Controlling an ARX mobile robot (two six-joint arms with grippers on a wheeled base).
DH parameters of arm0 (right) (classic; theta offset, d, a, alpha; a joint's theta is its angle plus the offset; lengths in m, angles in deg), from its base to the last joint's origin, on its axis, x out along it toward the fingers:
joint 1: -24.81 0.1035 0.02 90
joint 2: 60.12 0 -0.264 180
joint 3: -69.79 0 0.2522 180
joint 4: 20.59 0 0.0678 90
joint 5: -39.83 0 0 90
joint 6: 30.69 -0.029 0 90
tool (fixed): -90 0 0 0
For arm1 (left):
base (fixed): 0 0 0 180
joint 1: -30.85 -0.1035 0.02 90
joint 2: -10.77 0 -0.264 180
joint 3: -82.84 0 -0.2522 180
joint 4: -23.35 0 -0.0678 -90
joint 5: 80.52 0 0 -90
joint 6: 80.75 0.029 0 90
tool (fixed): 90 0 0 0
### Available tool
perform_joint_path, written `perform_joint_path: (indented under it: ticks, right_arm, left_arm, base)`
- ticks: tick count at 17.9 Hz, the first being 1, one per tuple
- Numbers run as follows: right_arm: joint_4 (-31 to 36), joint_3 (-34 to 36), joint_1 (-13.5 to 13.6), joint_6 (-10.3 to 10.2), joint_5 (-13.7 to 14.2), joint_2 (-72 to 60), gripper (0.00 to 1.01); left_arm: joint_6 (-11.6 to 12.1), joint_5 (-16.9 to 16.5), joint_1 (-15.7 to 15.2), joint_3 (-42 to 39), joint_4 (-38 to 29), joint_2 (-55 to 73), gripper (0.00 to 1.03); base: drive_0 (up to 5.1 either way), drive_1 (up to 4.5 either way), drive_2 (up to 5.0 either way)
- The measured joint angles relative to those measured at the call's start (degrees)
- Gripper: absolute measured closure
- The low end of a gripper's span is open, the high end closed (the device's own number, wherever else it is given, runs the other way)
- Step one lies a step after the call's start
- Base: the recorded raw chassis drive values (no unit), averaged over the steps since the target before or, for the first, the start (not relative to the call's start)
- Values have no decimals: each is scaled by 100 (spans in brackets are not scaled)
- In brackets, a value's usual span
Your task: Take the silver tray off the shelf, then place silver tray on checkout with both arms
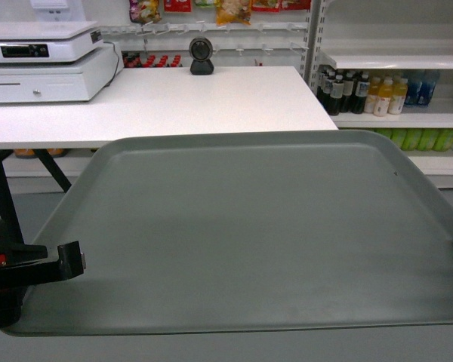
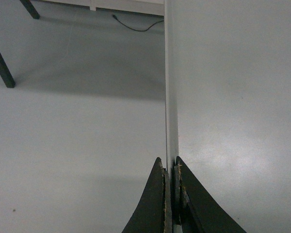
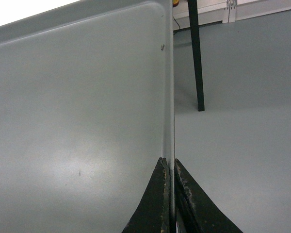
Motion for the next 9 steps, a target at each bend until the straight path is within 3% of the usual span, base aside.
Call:
perform_joint_path:
  ticks: [3,5,9]
  right_arm:
    - [4,0,0,0,0,0,98]
    - [7,-7,37,-15,-7,0,98]
    - [-13,0,31,-13,11,0,98]
  left_arm:
    - [0,4,0,0,-2,0,100]
    - [4,-13,-22,-2,39,0,100]
    - [4,7,-15,-2,33,-11,100]
  base:
    - [-491,277,207]
    - [0,0,0]
    - [-5,425,-434]
